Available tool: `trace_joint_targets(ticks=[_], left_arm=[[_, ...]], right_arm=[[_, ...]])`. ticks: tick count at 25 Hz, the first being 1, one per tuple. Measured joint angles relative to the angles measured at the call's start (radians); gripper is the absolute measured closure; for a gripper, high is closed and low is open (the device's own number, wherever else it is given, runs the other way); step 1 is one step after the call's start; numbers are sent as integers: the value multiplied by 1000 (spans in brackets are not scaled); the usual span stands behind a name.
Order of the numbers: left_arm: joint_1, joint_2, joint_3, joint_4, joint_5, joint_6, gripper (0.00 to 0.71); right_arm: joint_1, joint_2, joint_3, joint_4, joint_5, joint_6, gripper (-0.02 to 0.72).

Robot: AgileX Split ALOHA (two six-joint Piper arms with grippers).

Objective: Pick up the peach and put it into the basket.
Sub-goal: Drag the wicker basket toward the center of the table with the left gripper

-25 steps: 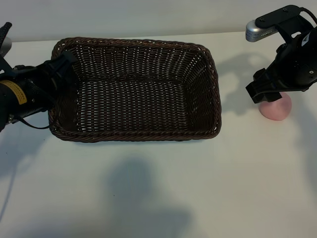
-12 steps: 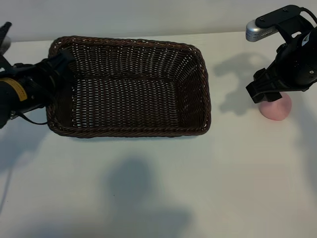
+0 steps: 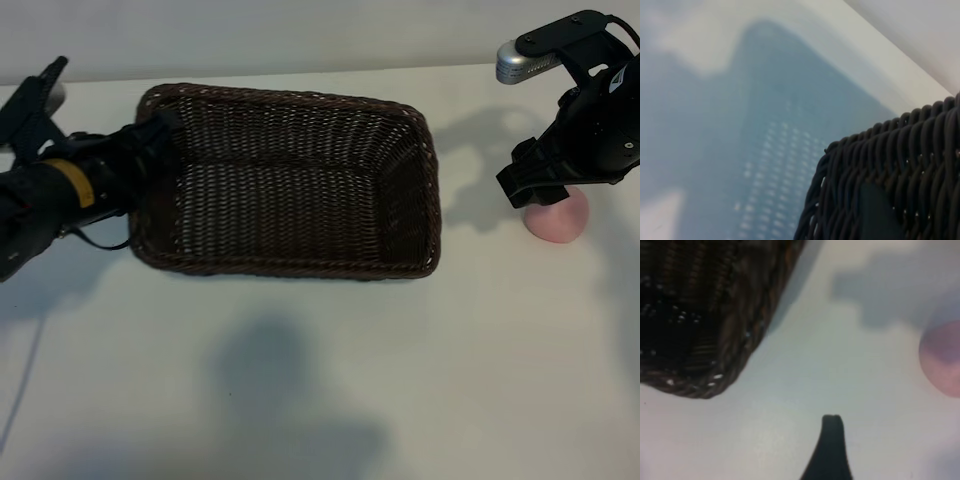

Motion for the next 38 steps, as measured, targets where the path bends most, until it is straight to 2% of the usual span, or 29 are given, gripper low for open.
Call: trace_joint_targets(ticks=[4, 7, 18, 38], left_arm=[[0, 69, -60, 145, -59, -173, 347], [0, 111, -93, 195, -73, -238, 347], [0, 225, -99, 210, -134, -320, 347], [0, 276, -99, 252, -156, -387, 349]], right_arm=[[0, 0, 0, 0, 1, 0, 108], [0, 0, 0, 0, 5, 0, 108], [0, 0, 0, 0, 9, 0, 108], [0, 0, 0, 0, 10, 0, 108]])
